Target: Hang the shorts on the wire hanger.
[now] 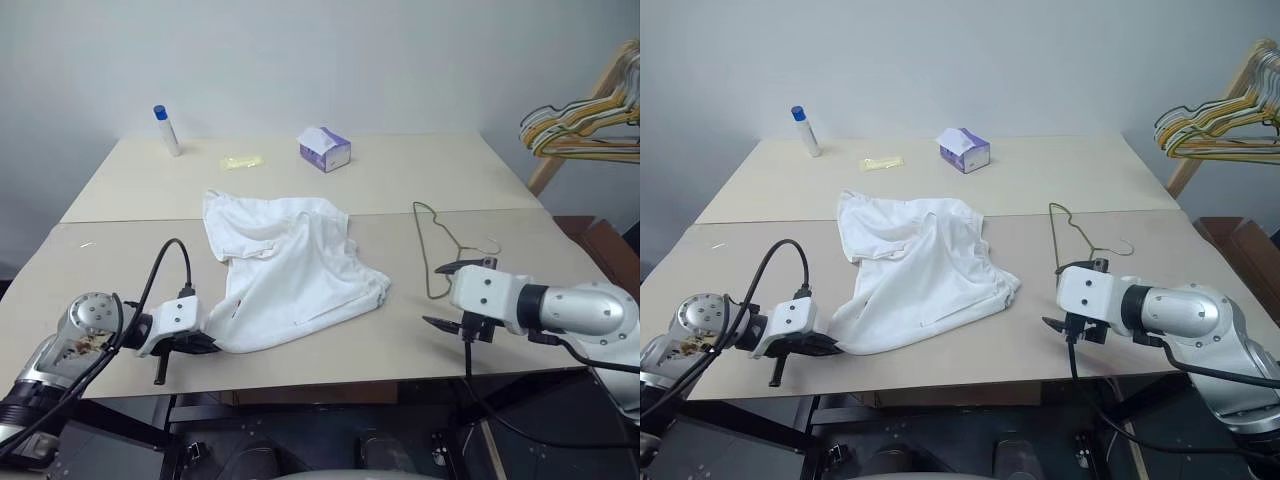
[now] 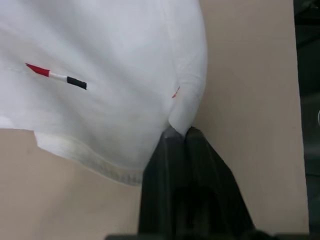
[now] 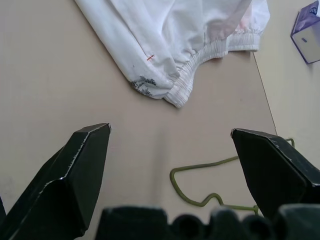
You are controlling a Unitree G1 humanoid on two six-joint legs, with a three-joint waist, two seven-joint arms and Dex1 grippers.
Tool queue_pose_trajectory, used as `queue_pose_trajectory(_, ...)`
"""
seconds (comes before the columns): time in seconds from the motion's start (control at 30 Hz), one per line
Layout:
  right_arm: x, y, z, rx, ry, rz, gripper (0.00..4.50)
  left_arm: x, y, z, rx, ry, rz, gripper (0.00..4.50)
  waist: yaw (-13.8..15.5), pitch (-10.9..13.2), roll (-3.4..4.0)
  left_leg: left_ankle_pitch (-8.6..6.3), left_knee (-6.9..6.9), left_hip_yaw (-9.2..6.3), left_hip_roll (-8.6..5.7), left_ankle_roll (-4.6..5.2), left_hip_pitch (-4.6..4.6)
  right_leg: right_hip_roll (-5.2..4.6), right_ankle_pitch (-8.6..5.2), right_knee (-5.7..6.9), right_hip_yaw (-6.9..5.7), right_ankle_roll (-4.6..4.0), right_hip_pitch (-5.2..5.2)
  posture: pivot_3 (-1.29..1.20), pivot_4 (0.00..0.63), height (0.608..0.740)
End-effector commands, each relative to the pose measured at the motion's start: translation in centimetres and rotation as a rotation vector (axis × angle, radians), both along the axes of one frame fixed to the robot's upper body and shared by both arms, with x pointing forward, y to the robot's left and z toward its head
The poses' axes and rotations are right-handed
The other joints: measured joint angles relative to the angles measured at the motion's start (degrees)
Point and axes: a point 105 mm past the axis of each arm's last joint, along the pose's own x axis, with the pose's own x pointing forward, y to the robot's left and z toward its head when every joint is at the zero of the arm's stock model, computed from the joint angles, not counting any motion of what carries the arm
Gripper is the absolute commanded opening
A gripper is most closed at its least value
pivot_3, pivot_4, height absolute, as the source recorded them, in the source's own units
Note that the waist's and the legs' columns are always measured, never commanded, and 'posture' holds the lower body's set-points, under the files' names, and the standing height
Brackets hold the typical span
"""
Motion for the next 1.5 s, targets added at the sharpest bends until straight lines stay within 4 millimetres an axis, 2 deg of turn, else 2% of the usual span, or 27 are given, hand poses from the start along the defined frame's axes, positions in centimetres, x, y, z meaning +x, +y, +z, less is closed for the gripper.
queue_pose_trajectory(0.03,0.9,1.0,-0.2,-0.031,-0.056,0.031,4.5,1.3,0.2,1.6,-0.016,-0.108,0.019,0.01,0.0,0.0,0.0,0.0,0.01,0.0,0.0,0.0,0.0,0.0,0.0,0.02,0.0,0.0,0.0,-0.06,0.0,0.74)
queue_pose_trajectory(0.23,3.6,2.3,-2.7,-0.109,-0.113,0.085,4.5,1.9,0.1,4.9,-0.083,-0.172,0.032,0.01,0.0,0.0,-0.02,0.0,0.02,0.0,0.0,0.0,-0.09,0.0,0.03,0.02,0.0,-0.05,-0.08,-0.04,0.0,0.74)
queue_pose_trajectory(0.4,6.1,2.9,-4.5,-0.18,-0.204,0.124,4.5,1.4,-0.2,7.3,-0.126,-0.201,0.031,0.01,0.1,0.0,-0.02,0.0,0.02,0.0,0.0,0.0,-0.15,0.0,0.03,0.03,0.0,-0.05,-0.13,-0.01,0.0,0.74)
queue_pose_trajectory(0.7,7.9,4.8,-6.8,-0.181,-0.232,0.214,4.5,0.6,-0.4,9.7,-0.145,-0.245,0.053,0.01,0.1,0.0,-0.04,0.01,0.02,-0.01,0.0,0.0,-0.1,0.01,0.04,0.07,0.01,-0.06,-0.09,0.05,0.0,0.74)
queue_pose_trajectory(0.8,8.5,4.7,-7.0,-0.194,-0.234,0.214,3.92,0.3,0.0,9.8,-0.126,-0.249,0.065,0.0,0.2,0.0,-0.04,0.01,0.01,-0.01,0.0,0.0,0.01,0.01,0.04,0.09,0.02,-0.06,-0.01,0.06,0.0,0.74)
queue_pose_trajectory(1.03,8.9,4.8,-7.3,-0.178,-0.228,0.228,1.37,0.1,0.1,9.7,-0.127,-0.254,0.085,0.0,0.6,0.0,-0.04,0.01,0.01,-0.01,0.0,0.0,0.0,0.02,0.04,0.09,0.02,-0.06,-0.01,0.07,0.0,0.74)
queue_pose_trajectory(1.17,8.8,4.7,-7.3,-0.178,-0.225,0.233,0.03,-0.2,0.5,9.0,-0.1,-0.24,0.097,0.0,0.6,0.0,-0.04,0.01,-0.01,-0.01,0.0,0.0,-0.01,0.02,0.04,0.09,0.02,-0.06,-0.03,0.07,0.0,0.74)
queue_pose_trajectory(1.3,8.3,4.5,-6.1,-0.175,-0.234,0.22,0.03,-0.2,0.6,8.8,-0.083,-0.244,0.1,0.0,0.8,0.0,-0.04,0.01,-0.01,-0.01,0.0,0.0,-0.01,0.02,0.04,0.09,0.02,-0.06,-0.03,0.07,0.0,0.74)
queue_pose_trajectory(1.37,6.5,4.2,-5.2,-0.203,-0.195,0.276,0.03,-0.7,0.8,8.5,-0.057,-0.224,0.092,0.0,1.2,0.0,-0.02,0.0,-0.01,-0.01,0.0,0.0,-0.06,0.02,0.04,0.09,0.02,-0.06,-0.08,0.07,0.0,0.74)
queue_pose_trajectory(1.5,2.5,3.6,-3.9,-0.24,-0.094,0.375,0.03,-3.0,1.7,7.5,0.029,-0.128,0.046,0.0,1.9,0.0,0.0,-0.01,-0.04,-0.01,0.01,0.01,-0.12,0.02,-0.01,0.05,0.01,-0.03,-0.14,0.06,0.0,0.74)
